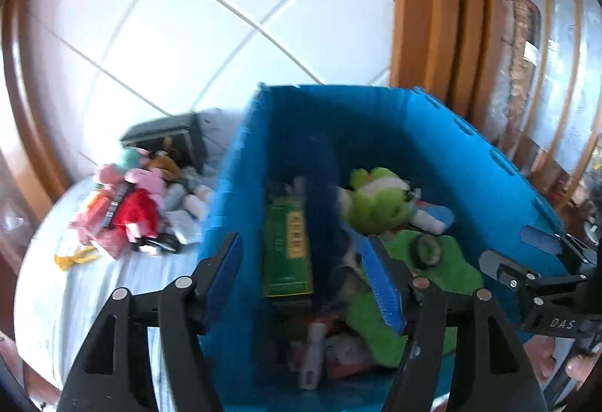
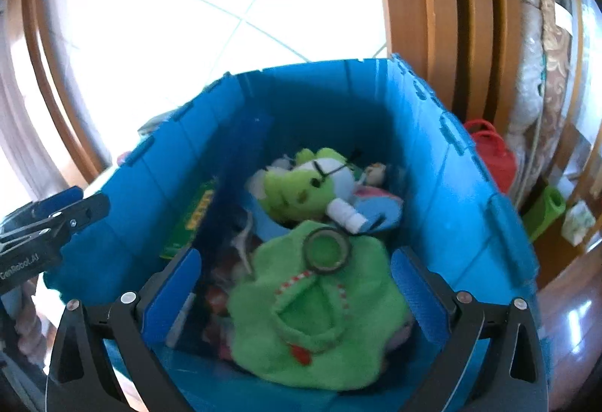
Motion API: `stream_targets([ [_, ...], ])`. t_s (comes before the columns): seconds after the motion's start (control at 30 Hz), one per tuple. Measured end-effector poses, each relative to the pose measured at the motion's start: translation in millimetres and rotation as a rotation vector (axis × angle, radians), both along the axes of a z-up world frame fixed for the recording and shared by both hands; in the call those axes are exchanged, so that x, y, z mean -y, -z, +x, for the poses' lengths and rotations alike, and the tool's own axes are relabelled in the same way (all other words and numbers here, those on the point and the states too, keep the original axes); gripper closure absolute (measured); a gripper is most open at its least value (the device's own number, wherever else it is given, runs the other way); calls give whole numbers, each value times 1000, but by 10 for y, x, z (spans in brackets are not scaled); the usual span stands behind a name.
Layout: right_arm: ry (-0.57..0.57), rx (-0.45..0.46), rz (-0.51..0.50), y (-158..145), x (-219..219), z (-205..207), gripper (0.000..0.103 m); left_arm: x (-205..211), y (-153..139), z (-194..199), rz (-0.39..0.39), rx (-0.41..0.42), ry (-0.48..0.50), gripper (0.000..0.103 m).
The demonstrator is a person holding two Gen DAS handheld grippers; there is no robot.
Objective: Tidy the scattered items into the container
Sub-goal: 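Withdraw both tools from the crate back toward the item pile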
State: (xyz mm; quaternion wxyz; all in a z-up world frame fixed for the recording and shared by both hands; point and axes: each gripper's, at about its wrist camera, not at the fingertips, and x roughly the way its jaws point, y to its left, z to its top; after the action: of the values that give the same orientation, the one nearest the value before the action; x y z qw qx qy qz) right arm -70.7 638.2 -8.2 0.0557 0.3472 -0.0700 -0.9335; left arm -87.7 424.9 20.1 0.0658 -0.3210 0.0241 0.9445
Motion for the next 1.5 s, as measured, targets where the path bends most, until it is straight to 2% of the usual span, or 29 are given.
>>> stream_targets([
  [0.27,-112,-59,-1,-108,619,98,0,758,-63,256,35,-47,-153,34],
  [0.43,-172,-122,18,-294,1126,214,0,1346,-24,411,76,-44,-198,34],
  [0.6,-208,-174,24,-430,1755,351,0,2120,81,619,113,-39,-245,34],
  [0.8,-248,-189,39,-444,2829,495,0,3324,312,943,146,-28,-323,34],
  [0.97,-259,-148,49,-280,3670,577,0,4329,573,1131,136,4,-413,34],
  [1.1,-282,-74,54,-42,4205,549,0,4916,815,1127,178,95,-478,34],
  [1.33,-306,51,85,332,4690,305,0,5444,1177,1081,228,187,-541,34],
  [1.5,-331,83,68,553,4797,-29,0,5595,1221,883,211,204,-577,34],
])
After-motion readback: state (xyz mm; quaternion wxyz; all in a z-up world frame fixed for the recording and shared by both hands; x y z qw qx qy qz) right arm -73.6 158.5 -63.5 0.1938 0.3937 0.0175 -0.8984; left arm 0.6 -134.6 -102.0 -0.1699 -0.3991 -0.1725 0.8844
